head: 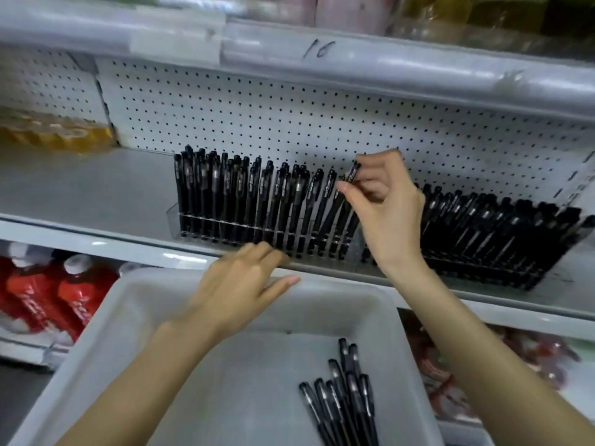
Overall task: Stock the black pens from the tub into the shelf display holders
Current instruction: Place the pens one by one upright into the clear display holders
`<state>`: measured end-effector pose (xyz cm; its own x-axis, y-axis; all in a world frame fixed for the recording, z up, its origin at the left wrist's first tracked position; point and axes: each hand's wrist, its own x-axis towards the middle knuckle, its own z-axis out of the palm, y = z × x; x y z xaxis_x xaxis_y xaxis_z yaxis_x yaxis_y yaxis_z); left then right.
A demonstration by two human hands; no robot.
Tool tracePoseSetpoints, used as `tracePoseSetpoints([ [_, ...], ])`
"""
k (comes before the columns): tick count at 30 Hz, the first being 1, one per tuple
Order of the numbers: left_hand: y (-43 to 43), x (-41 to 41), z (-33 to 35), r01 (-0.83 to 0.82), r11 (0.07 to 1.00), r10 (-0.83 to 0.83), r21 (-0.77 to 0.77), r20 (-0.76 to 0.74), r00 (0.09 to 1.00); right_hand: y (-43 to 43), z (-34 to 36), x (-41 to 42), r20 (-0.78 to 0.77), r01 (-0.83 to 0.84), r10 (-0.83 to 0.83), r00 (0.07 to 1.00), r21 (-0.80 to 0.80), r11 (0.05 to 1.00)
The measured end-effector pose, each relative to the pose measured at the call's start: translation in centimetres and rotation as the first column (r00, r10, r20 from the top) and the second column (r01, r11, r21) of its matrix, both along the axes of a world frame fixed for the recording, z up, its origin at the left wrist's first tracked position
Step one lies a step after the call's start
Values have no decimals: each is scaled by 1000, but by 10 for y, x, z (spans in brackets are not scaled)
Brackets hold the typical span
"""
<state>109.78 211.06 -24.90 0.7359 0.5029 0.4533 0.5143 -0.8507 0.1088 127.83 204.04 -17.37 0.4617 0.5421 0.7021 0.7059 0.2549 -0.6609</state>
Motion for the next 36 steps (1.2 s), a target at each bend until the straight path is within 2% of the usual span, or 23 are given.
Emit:
tracePoseSetpoints([
  [3, 5, -4, -1, -40, 993, 29, -115, -96, 995, -1, 6, 0, 7, 37, -38, 999, 32, 999],
  [8, 12, -6, -4, -28, 999, 20, -45, -167, 986, 7, 5, -4, 46, 32, -29, 998, -47, 998],
  [17, 31, -10, -11, -102, 992, 98, -75, -57, 994, 14, -6, -6, 100, 58, -41, 994, -182, 982],
  [25, 33, -4, -6, -119, 990, 112, -70, -88, 990, 17, -5, -4, 103, 72, -44, 994, -288, 955],
  [36, 34, 4, 2, -97, 991, 89, -92, -84, 992, 16, -9, 0, 125, 110, -78, 989, -275, 955],
])
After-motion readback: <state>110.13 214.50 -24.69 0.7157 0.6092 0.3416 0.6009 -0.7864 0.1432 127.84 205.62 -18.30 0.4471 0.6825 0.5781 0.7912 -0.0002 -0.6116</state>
